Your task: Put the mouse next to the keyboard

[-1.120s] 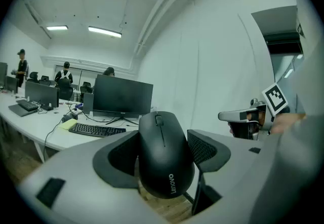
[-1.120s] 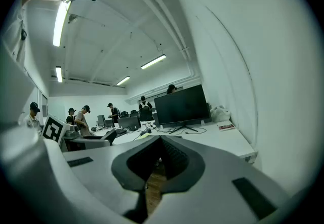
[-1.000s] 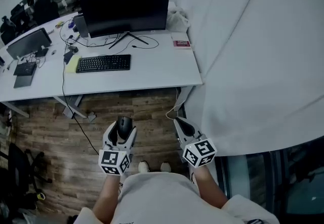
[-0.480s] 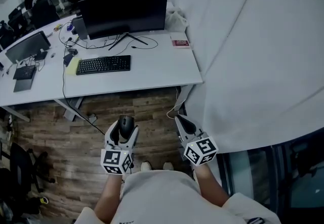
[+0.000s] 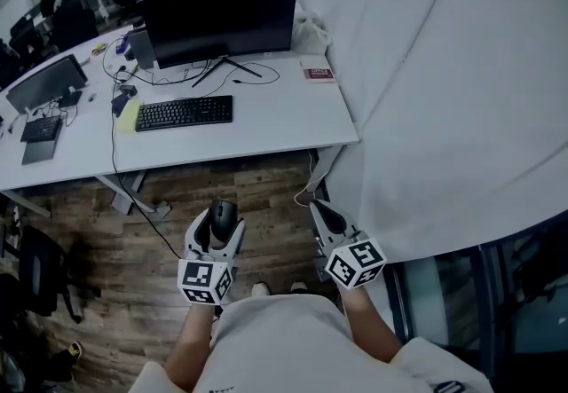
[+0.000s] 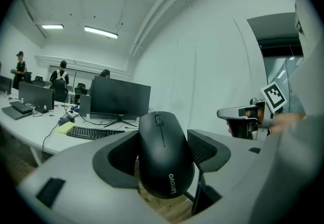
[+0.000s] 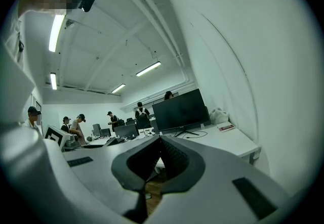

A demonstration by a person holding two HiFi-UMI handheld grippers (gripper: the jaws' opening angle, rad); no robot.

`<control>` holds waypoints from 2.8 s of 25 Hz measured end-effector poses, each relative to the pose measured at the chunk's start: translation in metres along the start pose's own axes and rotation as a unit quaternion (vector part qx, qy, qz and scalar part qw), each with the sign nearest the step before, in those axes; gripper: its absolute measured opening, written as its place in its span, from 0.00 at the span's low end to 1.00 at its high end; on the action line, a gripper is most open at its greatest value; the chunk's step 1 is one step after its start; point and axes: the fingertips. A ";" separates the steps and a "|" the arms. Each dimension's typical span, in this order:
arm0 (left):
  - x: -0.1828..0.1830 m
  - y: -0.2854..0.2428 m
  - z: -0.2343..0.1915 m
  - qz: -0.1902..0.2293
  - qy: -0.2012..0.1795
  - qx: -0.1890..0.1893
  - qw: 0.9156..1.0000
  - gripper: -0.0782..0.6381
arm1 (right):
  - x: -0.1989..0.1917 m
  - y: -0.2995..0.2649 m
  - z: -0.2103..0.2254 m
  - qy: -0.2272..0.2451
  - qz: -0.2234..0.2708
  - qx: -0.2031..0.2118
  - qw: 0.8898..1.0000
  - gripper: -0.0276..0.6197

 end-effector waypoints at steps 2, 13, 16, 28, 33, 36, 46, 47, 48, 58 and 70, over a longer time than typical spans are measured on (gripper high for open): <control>0.000 0.005 -0.006 -0.001 -0.001 -0.001 1.000 0.54 | -0.002 -0.002 -0.006 -0.009 -0.001 0.002 1.000 0.07; 0.000 0.023 -0.021 0.003 -0.001 -0.009 1.000 0.54 | -0.009 -0.006 -0.033 0.007 -0.016 0.005 1.000 0.07; -0.002 0.025 -0.026 0.002 0.004 -0.006 1.000 0.54 | -0.011 -0.010 -0.036 0.010 -0.025 0.011 1.000 0.07; -0.007 0.011 -0.039 -0.002 0.012 0.008 1.000 0.54 | -0.014 -0.039 -0.031 0.002 -0.028 0.028 0.999 0.07; -0.001 -0.010 -0.045 -0.002 0.011 0.014 1.000 0.54 | -0.015 -0.059 -0.016 0.006 -0.035 0.036 0.999 0.07; 0.004 -0.027 -0.050 -0.003 0.010 0.016 1.000 0.54 | -0.016 -0.073 -0.002 0.001 -0.038 0.037 0.999 0.07; 0.026 -0.091 -0.070 -0.006 0.006 0.035 0.999 0.54 | -0.002 -0.133 0.047 0.002 -0.036 0.050 0.998 0.07; 0.028 -0.098 -0.072 -0.007 0.007 0.038 0.999 0.54 | -0.002 -0.138 0.052 0.002 -0.038 0.053 0.998 0.07; 0.030 -0.104 -0.074 -0.007 0.009 0.040 0.999 0.54 | -0.001 -0.143 0.056 0.001 -0.041 0.055 0.998 0.07; 0.047 -0.176 -0.078 -0.010 0.008 0.059 0.998 0.54 | 0.012 -0.196 0.112 0.004 -0.043 0.079 0.996 0.07; 0.051 -0.253 -0.059 -0.025 -0.001 0.063 0.998 0.54 | 0.003 -0.219 0.174 -0.005 -0.051 0.097 0.994 0.07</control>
Point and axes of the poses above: the fingertips, and each gripper's own axes: y backward along the fingers, z to its right, x out of its top, and after that the axes turned 10 degrees about y, right-handed
